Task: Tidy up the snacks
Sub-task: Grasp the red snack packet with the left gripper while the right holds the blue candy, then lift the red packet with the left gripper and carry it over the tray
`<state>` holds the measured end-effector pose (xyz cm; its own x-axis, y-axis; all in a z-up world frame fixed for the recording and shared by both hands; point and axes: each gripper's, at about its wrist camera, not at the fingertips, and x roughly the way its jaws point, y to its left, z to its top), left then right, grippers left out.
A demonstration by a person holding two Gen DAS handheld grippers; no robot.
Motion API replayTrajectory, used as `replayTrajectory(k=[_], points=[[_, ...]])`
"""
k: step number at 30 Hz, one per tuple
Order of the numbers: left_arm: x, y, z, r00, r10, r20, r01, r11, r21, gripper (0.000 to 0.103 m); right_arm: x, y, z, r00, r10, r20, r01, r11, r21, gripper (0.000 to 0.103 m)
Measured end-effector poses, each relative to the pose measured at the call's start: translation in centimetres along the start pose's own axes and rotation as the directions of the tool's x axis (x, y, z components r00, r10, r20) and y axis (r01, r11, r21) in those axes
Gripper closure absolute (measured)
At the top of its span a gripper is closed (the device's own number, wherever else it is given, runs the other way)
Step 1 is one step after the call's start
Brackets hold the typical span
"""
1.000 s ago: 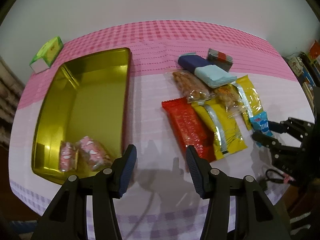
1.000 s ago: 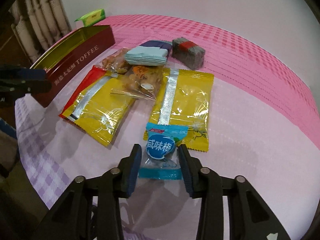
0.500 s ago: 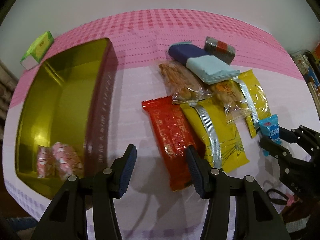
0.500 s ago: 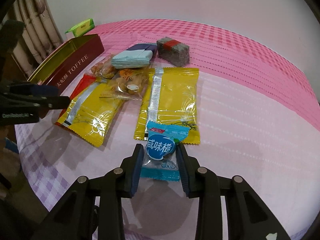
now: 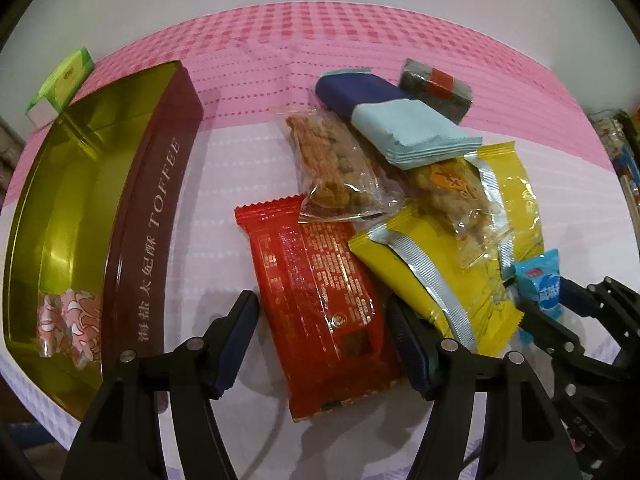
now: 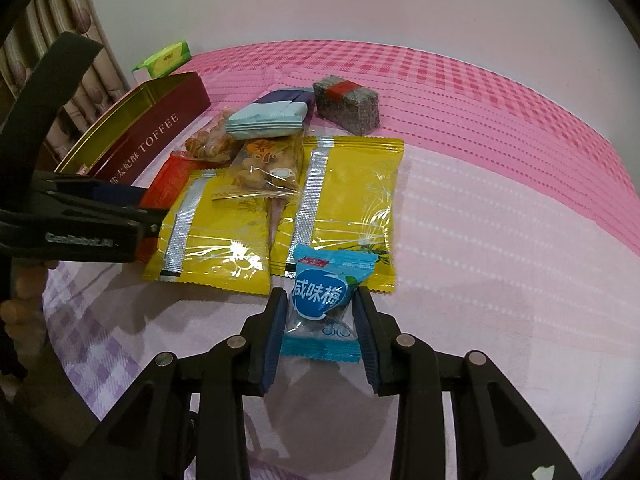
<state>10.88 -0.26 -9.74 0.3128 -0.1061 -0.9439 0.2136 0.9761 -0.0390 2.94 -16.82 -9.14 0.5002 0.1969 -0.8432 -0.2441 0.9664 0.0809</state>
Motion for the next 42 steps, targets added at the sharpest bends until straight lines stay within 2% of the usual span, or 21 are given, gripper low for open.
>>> replayTrajectory(k=[4, 6, 12, 28, 34, 42], points=[[0.0, 0.3, -0.1, 1.0, -0.001, 0.005, 0.001, 1.0, -0.003, 0.04, -0.1, -0.1, -0.1, 1.0, 0.004, 0.003, -0.004, 1.0, 0.005, 0.07], [-0.1, 0.4, -0.2, 1.0, 0.0, 0.013, 0.0, 1.0, 0.002, 0.048, -0.1, -0.1, -0.1, 1.0, 0.007, 0.003, -0.007, 1.0, 0.008, 0.069], [-0.5, 1.0, -0.5, 1.0, -0.025, 0.004, 0.025, 1.0, -0.014, 0.056, -0.2, -0.1, -0.1, 1.0, 0.003, 0.002, -0.003, 1.0, 0.011, 0.069], [-3.1, 2.1, -2.0, 1.0, -0.02, 0.019, 0.02, 1.0, 0.014, 0.058, 0.2, 0.8, 0.2, 0.998, -0.054, -0.019, 0.054, 0.999, -0.005, 0.07], [-4.2, 2.1, -2.9, 0.999, -0.039, 0.027, 0.038, 0.999, 0.036, 0.059, 0.2, 0.9, 0.3, 0.997, -0.071, -0.026, 0.071, 0.997, -0.004, 0.071], [-2.7, 2.0, -3.4, 0.999, -0.029, -0.019, 0.03, 0.998, 0.051, 0.059, 0.2, 1.0, 0.2, 0.997, -0.075, -0.025, 0.075, 0.997, 0.007, 0.07]])
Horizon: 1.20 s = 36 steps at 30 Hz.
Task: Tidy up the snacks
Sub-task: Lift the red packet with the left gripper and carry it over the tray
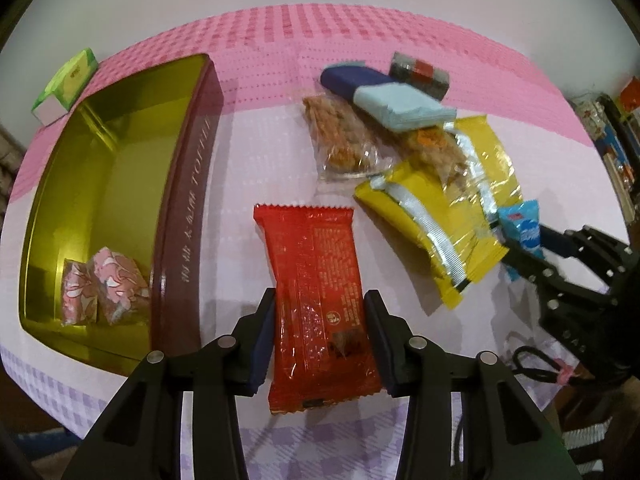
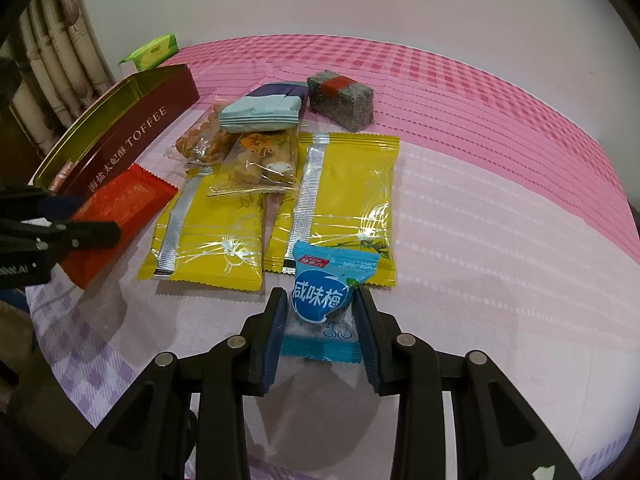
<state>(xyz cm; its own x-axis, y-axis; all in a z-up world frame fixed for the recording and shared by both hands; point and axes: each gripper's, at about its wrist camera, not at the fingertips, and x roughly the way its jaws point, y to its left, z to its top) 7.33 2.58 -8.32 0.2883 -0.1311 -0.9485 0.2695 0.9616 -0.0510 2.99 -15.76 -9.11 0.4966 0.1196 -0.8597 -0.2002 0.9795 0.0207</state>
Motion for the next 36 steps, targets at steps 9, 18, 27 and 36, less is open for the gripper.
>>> replayTrajectory(k=[9, 18, 27, 36], points=[[0.7, -0.4, 0.3, 0.999, 0.048, -0.008, -0.047, 0.999, 0.027, 0.059, 0.0, -0.2, -0.1, 1.0, 0.007, 0.001, -0.007, 1.0, 0.004, 0.07], [0.9, -0.8, 1.2, 0.997, 0.069, -0.019, -0.068, 0.997, 0.041, 0.052, -0.1, -0.2, -0.1, 1.0, 0.01, 0.001, -0.01, 1.0, 0.004, 0.07], [1.6, -0.5, 2.2, 0.998, 0.063, -0.022, -0.062, 0.998, 0.022, 0.052, -0.1, -0.2, -0.2, 1.0, 0.013, 0.001, -0.013, 1.0, 0.006, 0.07], [1.4, 0.0, 2.1, 0.999, 0.048, 0.001, -0.048, 0.999, 0.024, 0.058, -0.1, -0.2, -0.2, 1.0, 0.012, 0.001, -0.012, 1.0, 0.003, 0.07]])
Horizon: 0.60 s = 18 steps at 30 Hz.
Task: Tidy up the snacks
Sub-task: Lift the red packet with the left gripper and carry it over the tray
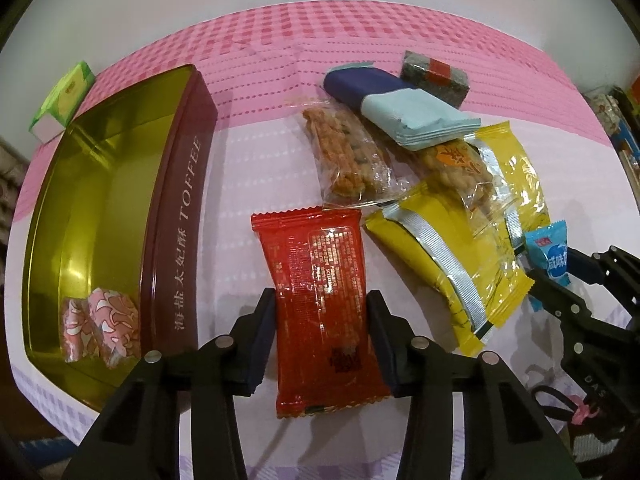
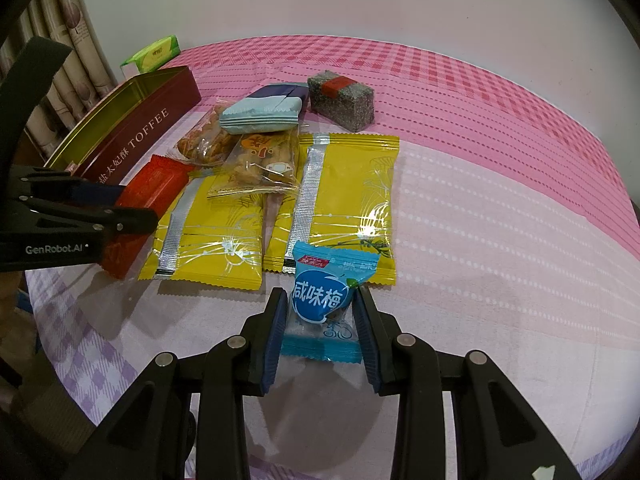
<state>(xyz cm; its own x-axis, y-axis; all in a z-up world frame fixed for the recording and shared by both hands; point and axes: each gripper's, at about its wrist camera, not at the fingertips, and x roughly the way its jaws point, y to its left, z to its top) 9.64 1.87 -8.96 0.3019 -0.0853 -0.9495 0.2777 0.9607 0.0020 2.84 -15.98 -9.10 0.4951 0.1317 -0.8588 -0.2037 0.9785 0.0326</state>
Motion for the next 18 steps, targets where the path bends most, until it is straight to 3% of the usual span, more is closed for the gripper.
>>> replayTrajectory(k=[18], points=[[-4.4, 1.2, -1.1, 0.999, 0.006, 0.048, -0.007, 1.0, 0.013, 0.058, 0.2, 0.2, 0.2, 1.0, -0.014, -0.008, 0.014, 1.0, -0.013, 0.07]])
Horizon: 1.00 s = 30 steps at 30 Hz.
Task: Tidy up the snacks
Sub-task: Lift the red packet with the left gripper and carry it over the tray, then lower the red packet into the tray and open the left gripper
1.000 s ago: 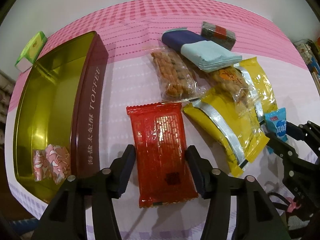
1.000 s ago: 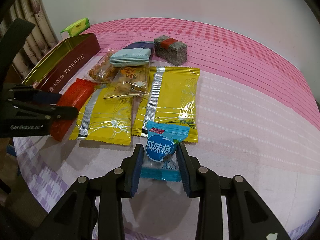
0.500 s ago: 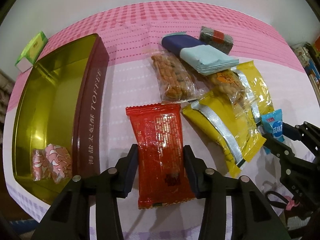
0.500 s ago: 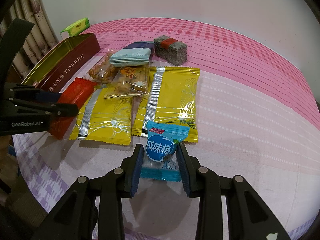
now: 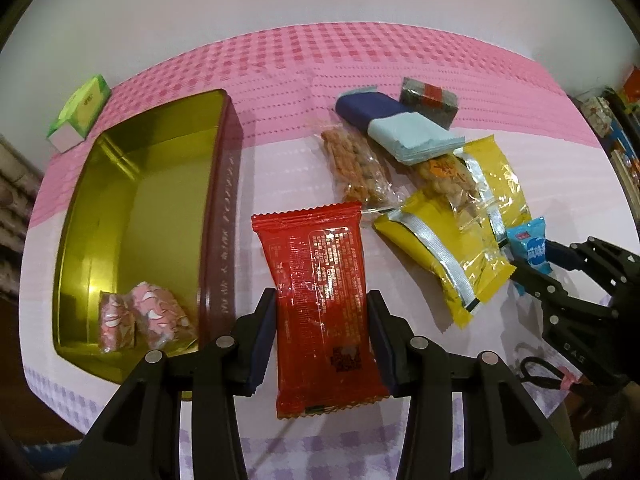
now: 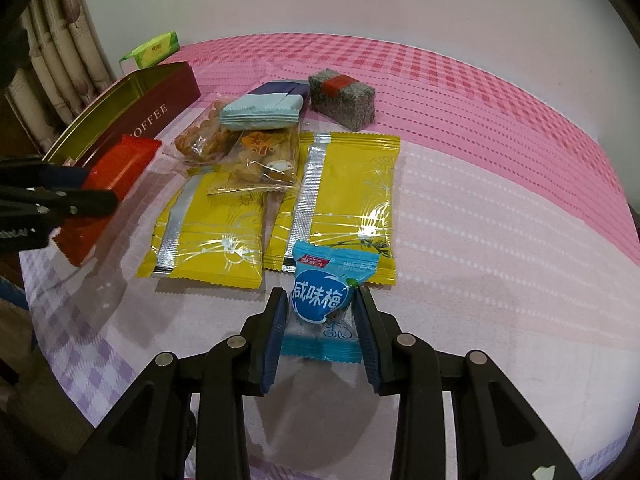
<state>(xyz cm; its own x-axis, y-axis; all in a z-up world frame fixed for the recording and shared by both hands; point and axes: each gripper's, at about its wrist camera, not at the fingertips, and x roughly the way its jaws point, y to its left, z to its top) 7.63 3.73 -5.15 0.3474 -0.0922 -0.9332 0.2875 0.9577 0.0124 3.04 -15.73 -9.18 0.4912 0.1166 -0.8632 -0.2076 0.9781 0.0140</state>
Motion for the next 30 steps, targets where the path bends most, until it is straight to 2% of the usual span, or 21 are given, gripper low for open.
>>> replayTrajectory(k=[9, 16, 24, 30], points=[[-2.7, 2.1, 0.7, 0.999, 0.01, 0.054, -0.01, 1.0, -0.002, 0.058, 0.1, 0.2, 0.1, 1.0, -0.014, -0.004, 0.014, 1.0, 0.001, 0.07], [-3.6, 6.4, 1.7, 0.993, 0.084, 0.081, -0.083, 0.996, -0.024, 0.058, 0.1, 0.3, 0.2, 1.0, -0.024, -0.009, 0.024, 1.0, 0.01, 0.07], [-2.3, 12.4, 2.6, 0.985, 0.166, 0.056, -0.163, 0.985, -0.056, 0.058, 0.2, 0.4, 0.2, 0.999, -0.036, -0.013, 0.036, 0.999, 0.022, 0.07], [-0.5, 15.1, 2.4, 0.979, 0.202, 0.015, -0.201, 0.979, -0.045, 0.058, 0.2, 0.5, 0.2, 0.999, -0.045, -0.017, 0.046, 0.998, 0.033, 0.07]])
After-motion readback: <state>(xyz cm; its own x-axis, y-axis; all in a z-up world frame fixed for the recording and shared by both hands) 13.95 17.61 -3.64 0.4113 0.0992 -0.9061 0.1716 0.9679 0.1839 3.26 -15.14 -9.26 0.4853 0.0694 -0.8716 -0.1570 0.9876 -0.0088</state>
